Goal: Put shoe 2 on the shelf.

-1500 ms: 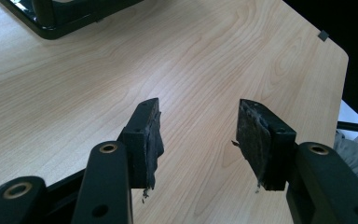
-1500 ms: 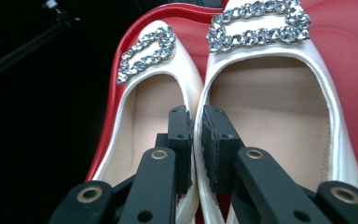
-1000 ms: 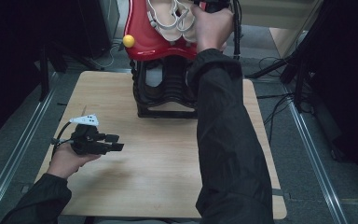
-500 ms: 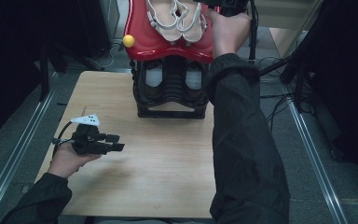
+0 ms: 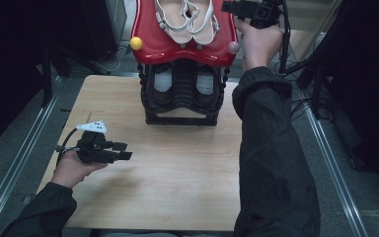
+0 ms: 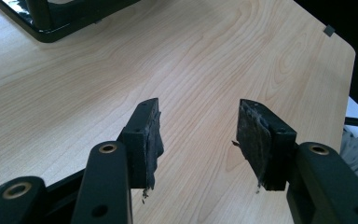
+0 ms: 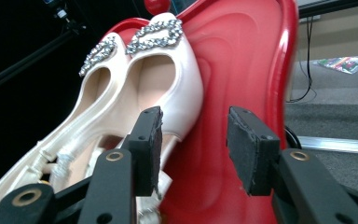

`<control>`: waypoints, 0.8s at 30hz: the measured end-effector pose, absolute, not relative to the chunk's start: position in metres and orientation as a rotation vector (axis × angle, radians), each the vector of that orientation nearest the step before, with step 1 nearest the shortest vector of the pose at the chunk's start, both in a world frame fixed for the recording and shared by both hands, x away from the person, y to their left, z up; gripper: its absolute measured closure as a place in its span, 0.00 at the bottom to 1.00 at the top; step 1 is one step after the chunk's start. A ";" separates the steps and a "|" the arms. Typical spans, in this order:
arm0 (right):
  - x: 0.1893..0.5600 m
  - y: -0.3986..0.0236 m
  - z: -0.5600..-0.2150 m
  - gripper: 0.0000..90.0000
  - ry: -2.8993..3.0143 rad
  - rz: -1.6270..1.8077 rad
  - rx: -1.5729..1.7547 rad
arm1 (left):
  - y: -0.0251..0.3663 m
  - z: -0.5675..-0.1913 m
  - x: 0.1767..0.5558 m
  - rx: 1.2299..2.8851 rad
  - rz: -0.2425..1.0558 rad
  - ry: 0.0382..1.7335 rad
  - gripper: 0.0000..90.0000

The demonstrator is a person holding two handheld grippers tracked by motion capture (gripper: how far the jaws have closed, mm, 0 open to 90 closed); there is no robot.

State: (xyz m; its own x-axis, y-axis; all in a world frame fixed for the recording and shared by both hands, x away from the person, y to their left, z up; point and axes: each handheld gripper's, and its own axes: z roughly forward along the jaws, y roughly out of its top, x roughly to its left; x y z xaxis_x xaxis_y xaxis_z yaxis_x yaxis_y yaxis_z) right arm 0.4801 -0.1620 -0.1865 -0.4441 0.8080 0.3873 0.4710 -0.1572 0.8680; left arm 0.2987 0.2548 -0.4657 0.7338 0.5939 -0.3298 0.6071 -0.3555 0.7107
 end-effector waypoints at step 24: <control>0.457 -0.228 -0.243 0.61 1.778 1.613 1.528 | 0.255 -0.466 0.299 2.047 -0.009 0.916 0.54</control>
